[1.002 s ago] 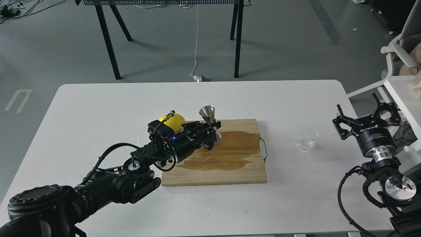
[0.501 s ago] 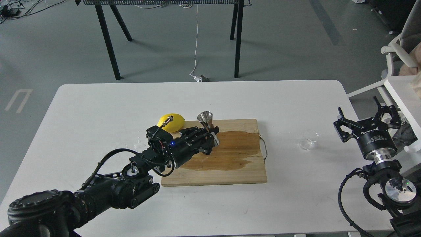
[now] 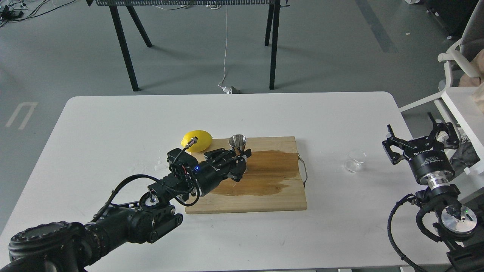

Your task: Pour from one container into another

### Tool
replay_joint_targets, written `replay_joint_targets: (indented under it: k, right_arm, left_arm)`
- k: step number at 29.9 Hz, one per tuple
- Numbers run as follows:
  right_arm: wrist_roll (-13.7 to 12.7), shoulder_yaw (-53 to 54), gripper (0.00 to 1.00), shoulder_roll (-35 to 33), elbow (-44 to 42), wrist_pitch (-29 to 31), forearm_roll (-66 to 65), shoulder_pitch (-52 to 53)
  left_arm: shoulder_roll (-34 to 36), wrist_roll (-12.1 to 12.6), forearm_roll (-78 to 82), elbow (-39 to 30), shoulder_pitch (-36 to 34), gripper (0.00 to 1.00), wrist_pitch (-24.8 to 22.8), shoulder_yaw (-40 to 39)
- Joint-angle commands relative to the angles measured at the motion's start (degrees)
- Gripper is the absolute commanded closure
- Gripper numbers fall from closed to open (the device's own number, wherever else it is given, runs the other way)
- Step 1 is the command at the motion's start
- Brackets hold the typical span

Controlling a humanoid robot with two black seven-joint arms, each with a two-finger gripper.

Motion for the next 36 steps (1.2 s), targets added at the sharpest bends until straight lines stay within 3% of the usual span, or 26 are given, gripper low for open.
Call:
replay_joint_targets:
  k: [1,5,9,15,36]
  right_arm:
    - [0.1,0.0,0.01,0.0,0.0,0.0,0.0,-0.1]
    - [0.1,0.0,0.01,0.0,0.0,0.0,0.0,0.0]
    - [0.1,-0.1,0.01,0.0,0.0,0.0,0.0,-0.1]
    - [0.1,0.0,0.01,0.0,0.0,0.0,0.0,-0.1]
    - [0.2,-0.1,0.01,0.0,0.1,0.0,0.0,-0.3]
  left_arm:
    - [0.0,0.0,0.0,0.0,0.0,0.51,0.0,0.0]
    - [0.0,0.0,0.0,-0.2,0.1,0.41,0.0,0.0]
    - [0.0,0.0,-0.1,-0.4,0.6,0.2,0.0,0.0]
    - [0.0,0.0,-0.3,-0.5,0.6,0.09,0.0,0.0]
    - [0.0,0.0,-0.3,-1.3,3.5,0.07,0.0,-0.3]
